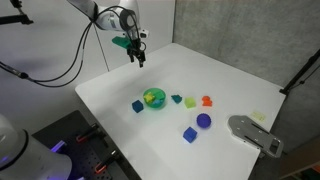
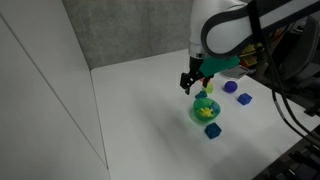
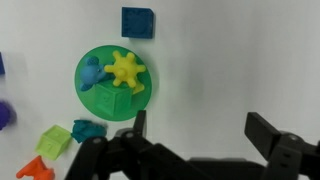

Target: Remove the navy blue block from the green bowl and drop it on the worktop

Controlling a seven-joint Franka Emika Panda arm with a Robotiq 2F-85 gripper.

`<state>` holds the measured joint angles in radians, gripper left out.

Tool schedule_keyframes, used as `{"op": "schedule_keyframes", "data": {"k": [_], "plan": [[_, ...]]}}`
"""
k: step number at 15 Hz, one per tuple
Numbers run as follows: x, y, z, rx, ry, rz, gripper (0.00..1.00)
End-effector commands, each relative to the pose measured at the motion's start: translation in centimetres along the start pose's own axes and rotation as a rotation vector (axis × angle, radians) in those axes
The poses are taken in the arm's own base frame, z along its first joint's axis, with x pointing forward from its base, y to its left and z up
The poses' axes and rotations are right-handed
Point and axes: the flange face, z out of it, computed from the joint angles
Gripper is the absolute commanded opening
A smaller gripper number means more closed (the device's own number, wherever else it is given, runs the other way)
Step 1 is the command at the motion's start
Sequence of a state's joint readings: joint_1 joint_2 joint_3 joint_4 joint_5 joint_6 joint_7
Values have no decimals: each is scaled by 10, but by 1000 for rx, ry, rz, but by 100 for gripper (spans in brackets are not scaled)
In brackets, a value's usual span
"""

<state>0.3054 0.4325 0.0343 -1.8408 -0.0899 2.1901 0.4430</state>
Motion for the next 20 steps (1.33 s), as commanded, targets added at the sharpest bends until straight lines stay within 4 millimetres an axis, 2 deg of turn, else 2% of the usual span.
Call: {"op": "schedule_keyframes", "data": {"k": [1, 6, 9, 15, 20], "plan": [[0, 11, -48, -34, -6, 51, 100], [-11, 36, -89, -110, -26, 78, 100], [-24, 60, -106, -115, -30, 62, 100], [-52, 121, -125, -67, -21, 75, 100], [-88, 169, -143, -44, -37, 62, 100]]}}
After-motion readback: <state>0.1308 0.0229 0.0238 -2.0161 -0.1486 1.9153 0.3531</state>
